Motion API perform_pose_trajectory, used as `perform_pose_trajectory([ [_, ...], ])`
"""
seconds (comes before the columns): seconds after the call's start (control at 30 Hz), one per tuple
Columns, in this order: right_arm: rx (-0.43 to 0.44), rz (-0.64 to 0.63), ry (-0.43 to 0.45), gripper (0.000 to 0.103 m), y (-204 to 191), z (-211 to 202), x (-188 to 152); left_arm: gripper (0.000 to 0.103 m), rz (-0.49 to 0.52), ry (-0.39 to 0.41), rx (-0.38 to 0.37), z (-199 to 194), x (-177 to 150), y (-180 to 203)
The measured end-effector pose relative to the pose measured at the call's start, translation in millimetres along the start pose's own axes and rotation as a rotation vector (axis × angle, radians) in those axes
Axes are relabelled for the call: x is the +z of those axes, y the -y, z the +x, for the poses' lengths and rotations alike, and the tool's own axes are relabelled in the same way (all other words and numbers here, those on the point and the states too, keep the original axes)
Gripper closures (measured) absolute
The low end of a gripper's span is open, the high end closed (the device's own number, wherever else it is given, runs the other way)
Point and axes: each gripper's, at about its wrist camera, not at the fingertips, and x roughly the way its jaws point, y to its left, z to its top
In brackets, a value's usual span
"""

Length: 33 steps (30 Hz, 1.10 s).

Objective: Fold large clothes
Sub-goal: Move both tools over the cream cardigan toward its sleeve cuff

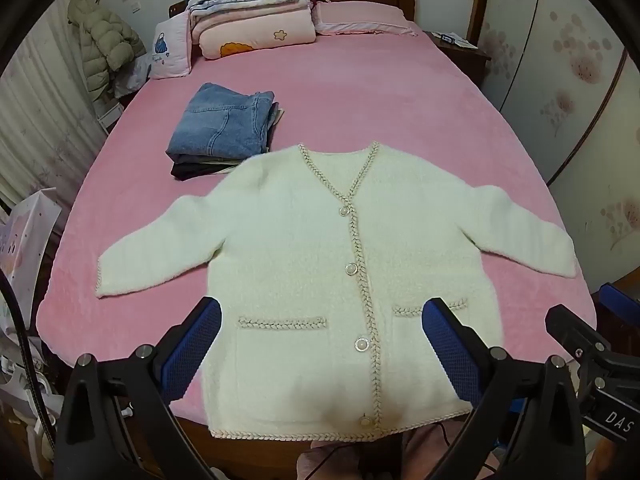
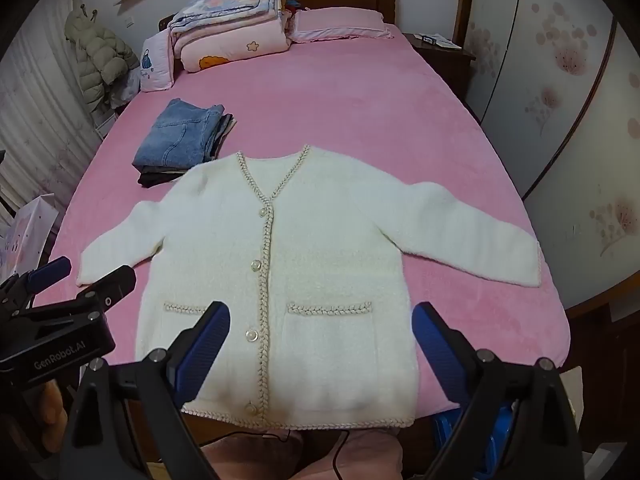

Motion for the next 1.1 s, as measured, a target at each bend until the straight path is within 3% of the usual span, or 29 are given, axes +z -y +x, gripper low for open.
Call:
perform_pose_trajectory([
  [0.57,0.014,0.03,0.003,0.01,7.3,4.6,-3.3,0.003,0.001,-0.004,-0.002,-2.8,4.3,-8.3],
  [1.1,0.008,0.057,0.012,0.01,19.7,-0.9,-7.5,0.003,0.019,-0.009,0.0,1.9,-2.3,10.1],
])
